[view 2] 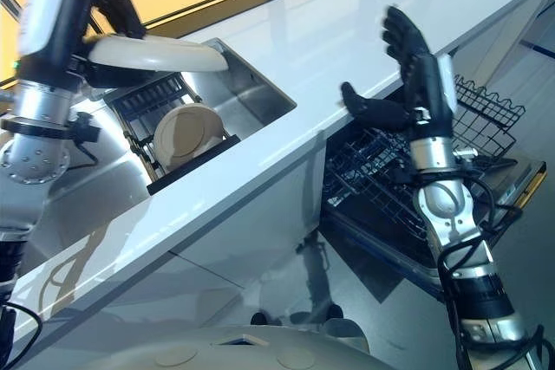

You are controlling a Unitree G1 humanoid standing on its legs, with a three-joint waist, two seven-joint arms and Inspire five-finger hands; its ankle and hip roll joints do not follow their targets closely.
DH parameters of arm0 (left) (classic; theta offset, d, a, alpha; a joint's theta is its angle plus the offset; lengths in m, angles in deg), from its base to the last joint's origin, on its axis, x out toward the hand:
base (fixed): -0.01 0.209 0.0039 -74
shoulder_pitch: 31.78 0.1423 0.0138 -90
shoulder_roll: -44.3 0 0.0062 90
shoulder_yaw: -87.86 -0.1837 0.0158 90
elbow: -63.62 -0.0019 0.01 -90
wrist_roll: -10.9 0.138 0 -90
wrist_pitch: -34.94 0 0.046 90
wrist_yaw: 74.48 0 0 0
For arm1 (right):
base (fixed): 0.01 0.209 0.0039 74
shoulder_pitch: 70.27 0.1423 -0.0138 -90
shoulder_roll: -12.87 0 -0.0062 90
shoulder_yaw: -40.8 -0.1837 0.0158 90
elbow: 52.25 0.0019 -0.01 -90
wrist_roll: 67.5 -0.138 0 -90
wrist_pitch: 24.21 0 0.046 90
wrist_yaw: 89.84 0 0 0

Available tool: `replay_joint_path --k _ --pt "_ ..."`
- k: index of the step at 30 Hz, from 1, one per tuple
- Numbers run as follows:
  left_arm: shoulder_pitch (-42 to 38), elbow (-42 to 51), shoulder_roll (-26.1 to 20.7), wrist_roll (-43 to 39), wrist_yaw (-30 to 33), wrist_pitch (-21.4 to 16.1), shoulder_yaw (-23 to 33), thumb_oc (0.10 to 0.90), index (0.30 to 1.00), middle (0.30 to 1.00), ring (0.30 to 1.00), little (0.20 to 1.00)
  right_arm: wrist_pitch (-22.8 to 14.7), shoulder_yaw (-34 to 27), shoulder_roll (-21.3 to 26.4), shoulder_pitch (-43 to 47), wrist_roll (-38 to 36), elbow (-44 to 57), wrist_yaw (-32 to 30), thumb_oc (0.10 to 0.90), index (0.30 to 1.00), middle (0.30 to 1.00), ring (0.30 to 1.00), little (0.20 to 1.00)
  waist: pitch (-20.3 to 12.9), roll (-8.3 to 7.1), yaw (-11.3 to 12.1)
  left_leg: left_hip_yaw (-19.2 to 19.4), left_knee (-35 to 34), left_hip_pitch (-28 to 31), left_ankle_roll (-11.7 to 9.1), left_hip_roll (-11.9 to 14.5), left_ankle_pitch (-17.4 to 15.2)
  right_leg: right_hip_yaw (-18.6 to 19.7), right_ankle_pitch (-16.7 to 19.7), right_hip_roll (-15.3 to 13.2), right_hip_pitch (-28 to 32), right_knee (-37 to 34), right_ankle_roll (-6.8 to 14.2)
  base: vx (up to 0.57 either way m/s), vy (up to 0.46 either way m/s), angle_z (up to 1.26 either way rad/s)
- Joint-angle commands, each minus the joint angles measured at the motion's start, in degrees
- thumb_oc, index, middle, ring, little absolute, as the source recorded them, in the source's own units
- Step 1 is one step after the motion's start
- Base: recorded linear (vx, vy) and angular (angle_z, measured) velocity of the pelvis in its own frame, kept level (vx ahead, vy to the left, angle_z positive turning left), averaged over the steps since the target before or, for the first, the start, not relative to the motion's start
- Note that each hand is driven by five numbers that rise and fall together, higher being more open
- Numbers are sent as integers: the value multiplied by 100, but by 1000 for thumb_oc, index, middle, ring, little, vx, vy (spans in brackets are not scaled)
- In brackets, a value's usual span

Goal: Pick up plates and place into dishwasher.

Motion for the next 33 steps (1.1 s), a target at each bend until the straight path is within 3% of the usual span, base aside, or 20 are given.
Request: replay_joint_path --k 1,7,15,30,31,32,33 --pt "-1170 104 -127 -459 131 -30 -61 100 300 300 300 200 -233 106 310 838 506 593 246 800 900 900 900 900 -458 -208 38 23 8 -228 210 -469 -274 79 -336 -48 -141 505 434 0 0 0" --pt "-1572 -38 96 -793 31 124 -464 100 300 300 300 200 30 569 435 1311 624 377 593 800 900 900 900 900 -476 -251 34 28 8 -226 202 -464 -259 78 -329 -32 -124 498 415 0 0 0" --pt "-1799 -46 502 -841 10 215 -675 100 300 300 300 200 106 867 12 1637 566 341 525 800 900 900 900 900 -471 -258 58 2 8 -214 211 -480 -269 68 -333 -33 -108 495 394 0 0 0" --pt "-1615 71 1205 -927 -219 600 -1058 100 300 300 300 200 164 1086 -757 1962 601 654 -254 800 900 900 900 900 -456 -251 130 55 8 -184 218 -497 -302 13 -284 -75 -70 387 420 1 1 -1" --pt "-1609 70 1226 -927 -227 608 -1073 100 300 300 300 200 173 1092 -761 1965 604 654 -246 449 599 599 599 549 -458 -251 130 57 8 -184 218 -497 -302 12 -284 -75 -70 386 420 6 6 -4" --pt "-1601 75 1272 -941 -263 627 -1127 100 300 300 300 200 222 1122 -749 1990 598 659 -243 449 599 599 599 549 -466 -258 131 62 8 -184 219 -496 -301 12 -284 -76 -66 381 421 8 6 -3" --pt "-1608 57 1312 -928 -267 627 -1202 100 300 300 300 200 227 1149 -730 2016 588 634 -242 100 300 300 300 200 -469 -263 129 64 8 -186 222 -495 -299 18 -285 -71 -71 388 417 0 0 0"
